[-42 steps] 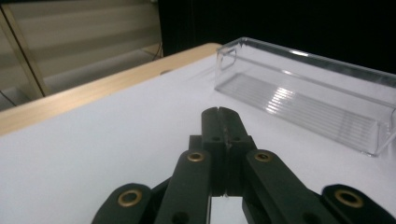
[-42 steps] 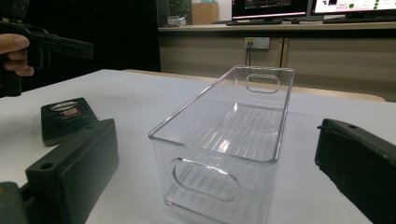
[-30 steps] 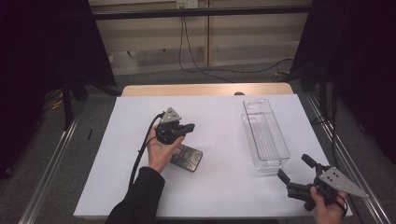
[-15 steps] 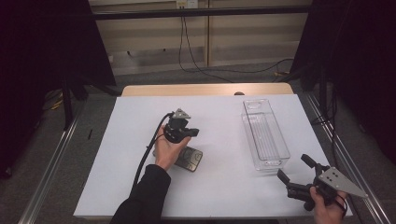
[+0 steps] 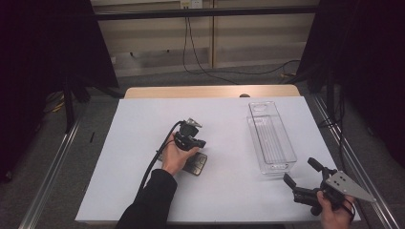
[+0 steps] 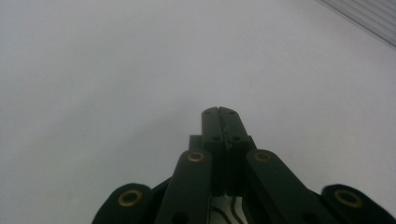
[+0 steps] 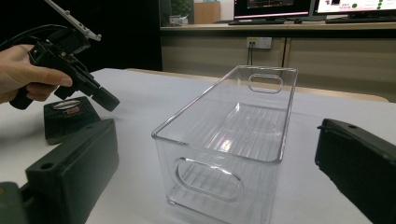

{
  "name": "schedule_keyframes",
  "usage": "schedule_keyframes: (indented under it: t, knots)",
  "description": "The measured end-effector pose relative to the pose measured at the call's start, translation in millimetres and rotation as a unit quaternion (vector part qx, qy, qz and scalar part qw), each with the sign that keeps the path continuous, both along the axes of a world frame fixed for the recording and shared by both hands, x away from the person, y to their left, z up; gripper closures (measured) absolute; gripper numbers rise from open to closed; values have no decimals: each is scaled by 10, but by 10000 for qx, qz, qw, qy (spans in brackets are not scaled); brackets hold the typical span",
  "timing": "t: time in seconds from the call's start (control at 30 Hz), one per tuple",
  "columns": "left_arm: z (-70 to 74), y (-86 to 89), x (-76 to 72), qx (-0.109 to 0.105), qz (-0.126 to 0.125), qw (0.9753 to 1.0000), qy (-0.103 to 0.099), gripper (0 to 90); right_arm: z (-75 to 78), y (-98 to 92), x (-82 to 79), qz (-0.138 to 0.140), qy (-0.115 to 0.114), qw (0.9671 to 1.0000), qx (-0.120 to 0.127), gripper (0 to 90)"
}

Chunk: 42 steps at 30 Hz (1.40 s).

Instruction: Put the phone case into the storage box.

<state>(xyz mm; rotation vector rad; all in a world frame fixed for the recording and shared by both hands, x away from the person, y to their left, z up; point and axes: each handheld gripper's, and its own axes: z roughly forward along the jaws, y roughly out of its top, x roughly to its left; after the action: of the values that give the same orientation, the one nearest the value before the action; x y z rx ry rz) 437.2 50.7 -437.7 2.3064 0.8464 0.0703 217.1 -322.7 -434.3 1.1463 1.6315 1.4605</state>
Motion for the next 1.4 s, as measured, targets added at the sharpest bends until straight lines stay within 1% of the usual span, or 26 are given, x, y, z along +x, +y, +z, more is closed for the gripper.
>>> schedule_keyframes:
  t: [0.1,0.13,0.2,0.23,0.3,0.4,0.47,0.5,0.57,0.6,0.63,0.7,0.73,0.77,0.83,0.9,1.1,1.2,1.4]
  knots:
    - [-30,-41,-26,34,-61,10000,30,900,-4,-10,2,-10,3,10000,3,0]
    - [-39,-57,-40,8,-70,10000,33,900,-3,-11,1,-18,7,10000,17,0]
    - [-50,-63,-59,21,-139,9999,78,900,0,-10,-3,-14,-1,10000,17,0]
    - [-78,-65,-76,69,-142,9998,87,900,3,-9,-5,-12,-6,10000,11,0]
    - [-94,-62,-79,71,-149,9998,107,900,1,-11,-4,-12,-3,10000,11,0]
    - [-121,-33,-88,-80,-68,9999,129,900,0,-12,-4,-16,-1,10000,18,0]
    - [-123,-31,-95,-98,-53,9998,137,900,-2,-12,-3,-9,2,10000,-3,0]
    - [-123,-32,-102,-78,-62,9999,92,900,0,-8,-4,-13,0,10000,16,0]
    - [-118,-38,-114,-37,-69,9999,76,900,1,-8,-6,-11,-2,10000,12,0]
    - [-109,-48,-137,54,-122,9999,2,900,1,-8,-7,-12,1,10000,15,0]
    - [-103,-51,-150,105,-160,9998,-26,900,0,-9,-7,-10,0,10000,19,0]
    - [-99,-43,-174,103,-170,9998,12,900,0,-11,-8,-16,-12,10000,9,0]
    - [-98,-34,-194,136,-190,9997,-30,900,0,-18,-8,-25,-9,10000,8,0]
    - [-98,-34,-194,136,-190,9997,-30,900,0,-18,-8,-25,-9,10000,8,0]
    - [-93,-45,-237,246,-281,9991,-183,900,1,-21,-10,-52,-9,10000,7,0]
    - [-94,-49,-253,264,-274,9990,-215,900,-1,-18,-7,-45,6,10000,12,0]
    - [-104,3,-296,174,-360,9991,-173,900,-6,-26,-7,-48,11,10000,9,0]
    - [-105,16,-317,147,-348,9992,-136,900,-4,-21,-8,-45,1,10000,15,0]
    - [-88,22,-346,229,-442,9987,-127,900,-4,-17,-10,-32,2,10000,-8,0]
